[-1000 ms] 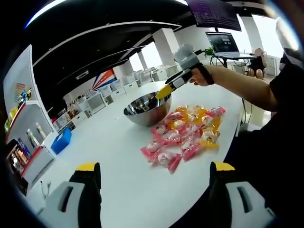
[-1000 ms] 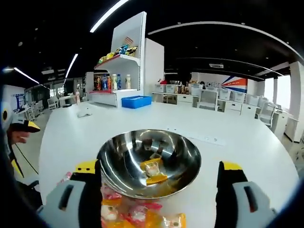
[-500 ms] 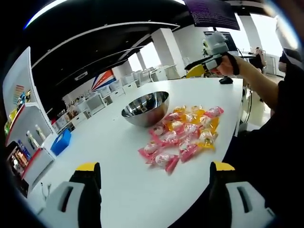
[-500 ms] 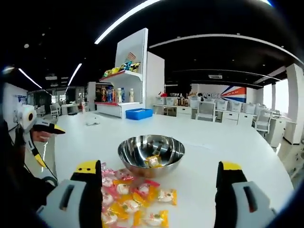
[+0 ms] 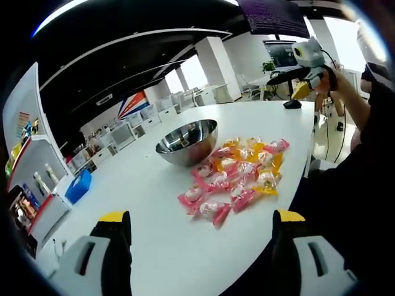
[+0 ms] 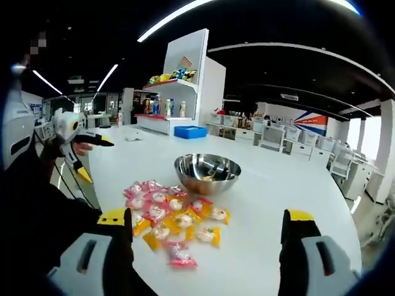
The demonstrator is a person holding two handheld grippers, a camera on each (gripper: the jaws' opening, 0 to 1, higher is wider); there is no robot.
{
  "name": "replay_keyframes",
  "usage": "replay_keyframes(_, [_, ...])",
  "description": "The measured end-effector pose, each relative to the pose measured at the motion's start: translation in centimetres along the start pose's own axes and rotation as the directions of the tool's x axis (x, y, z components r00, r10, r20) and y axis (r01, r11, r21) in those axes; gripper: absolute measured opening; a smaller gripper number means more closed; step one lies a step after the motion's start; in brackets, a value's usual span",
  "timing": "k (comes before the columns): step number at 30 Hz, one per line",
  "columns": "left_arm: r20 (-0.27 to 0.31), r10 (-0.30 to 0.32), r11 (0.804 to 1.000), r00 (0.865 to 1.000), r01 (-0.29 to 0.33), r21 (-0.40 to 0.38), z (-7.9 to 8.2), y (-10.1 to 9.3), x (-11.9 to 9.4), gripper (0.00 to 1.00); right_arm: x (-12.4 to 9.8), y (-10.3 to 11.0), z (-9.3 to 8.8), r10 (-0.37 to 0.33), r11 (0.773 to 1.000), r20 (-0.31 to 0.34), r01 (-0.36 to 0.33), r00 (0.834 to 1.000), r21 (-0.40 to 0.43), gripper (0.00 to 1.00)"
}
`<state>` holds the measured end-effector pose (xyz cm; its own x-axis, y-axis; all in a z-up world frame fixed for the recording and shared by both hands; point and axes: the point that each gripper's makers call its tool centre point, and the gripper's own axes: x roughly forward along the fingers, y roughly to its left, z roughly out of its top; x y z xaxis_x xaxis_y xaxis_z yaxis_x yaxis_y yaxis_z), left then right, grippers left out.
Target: Pick up the marshmallows scattered on the table and place them into the bowl on the table
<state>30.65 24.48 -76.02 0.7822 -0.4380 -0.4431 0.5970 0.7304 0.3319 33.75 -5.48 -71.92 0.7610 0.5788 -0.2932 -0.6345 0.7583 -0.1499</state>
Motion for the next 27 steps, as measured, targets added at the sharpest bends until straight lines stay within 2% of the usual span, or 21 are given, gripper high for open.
replay_keyframes(3, [-0.003,-0.002,1.000,1.000,0.002,0.003,-0.1,-0.1,0.0,0.93,-0.8,1.2,-1.0,0.063,0.998,-0.039,-0.064,0.997,-0.027,0.96])
replay_keyframes(9, [-0.004,0.001,1.000,1.000,-0.001,-0.001,-0.2,-0.1,-0.1,0.93,-1.3,1.0,-2.2,0.049,0.998,-0.081,-0.052,0.996,-0.040,0.95])
replay_keyframes(14, [-0.002,0.001,1.000,1.000,-0.001,0.005,-0.1,-0.2,0.0,0.93,-1.3,1.1,-1.9,0.054,0.997,-0.080,-0.057,0.995,-0.046,0.94])
replay_keyframes(27, [-0.004,0.000,1.000,1.000,0.000,0.012,-0.1,-0.3,0.0,0.92,-0.7,2.6,-2.8,0.113,0.991,-0.109,-0.120,0.988,-0.066,0.92])
